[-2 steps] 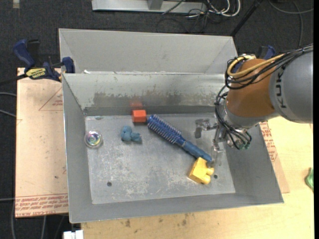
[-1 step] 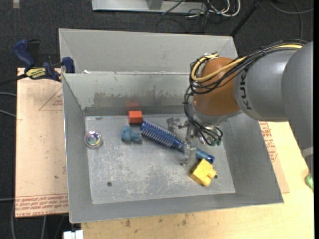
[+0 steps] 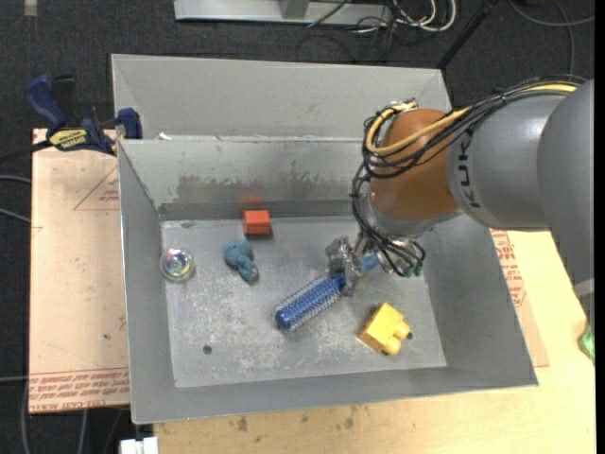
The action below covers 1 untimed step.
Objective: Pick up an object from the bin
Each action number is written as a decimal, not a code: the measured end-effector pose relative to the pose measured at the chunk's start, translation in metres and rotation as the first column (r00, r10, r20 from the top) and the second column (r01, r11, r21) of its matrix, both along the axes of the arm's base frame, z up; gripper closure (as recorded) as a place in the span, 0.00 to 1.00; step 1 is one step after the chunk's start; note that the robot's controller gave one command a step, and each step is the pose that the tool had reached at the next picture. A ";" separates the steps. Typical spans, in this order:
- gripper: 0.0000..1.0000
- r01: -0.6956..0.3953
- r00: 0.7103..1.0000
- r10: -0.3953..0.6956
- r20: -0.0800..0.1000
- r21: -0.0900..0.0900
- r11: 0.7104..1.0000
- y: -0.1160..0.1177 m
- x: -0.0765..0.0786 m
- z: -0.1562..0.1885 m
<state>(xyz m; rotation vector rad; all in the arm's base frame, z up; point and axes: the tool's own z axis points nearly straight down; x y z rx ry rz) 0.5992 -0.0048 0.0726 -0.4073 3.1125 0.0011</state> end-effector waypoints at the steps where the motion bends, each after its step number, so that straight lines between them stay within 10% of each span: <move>1: 1.00 -0.054 0.999 0.054 0.006 0.000 0.999 0.010 -0.022 0.128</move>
Offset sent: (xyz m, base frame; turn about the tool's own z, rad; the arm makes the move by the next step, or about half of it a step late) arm -0.0236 0.0096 0.1240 -0.0556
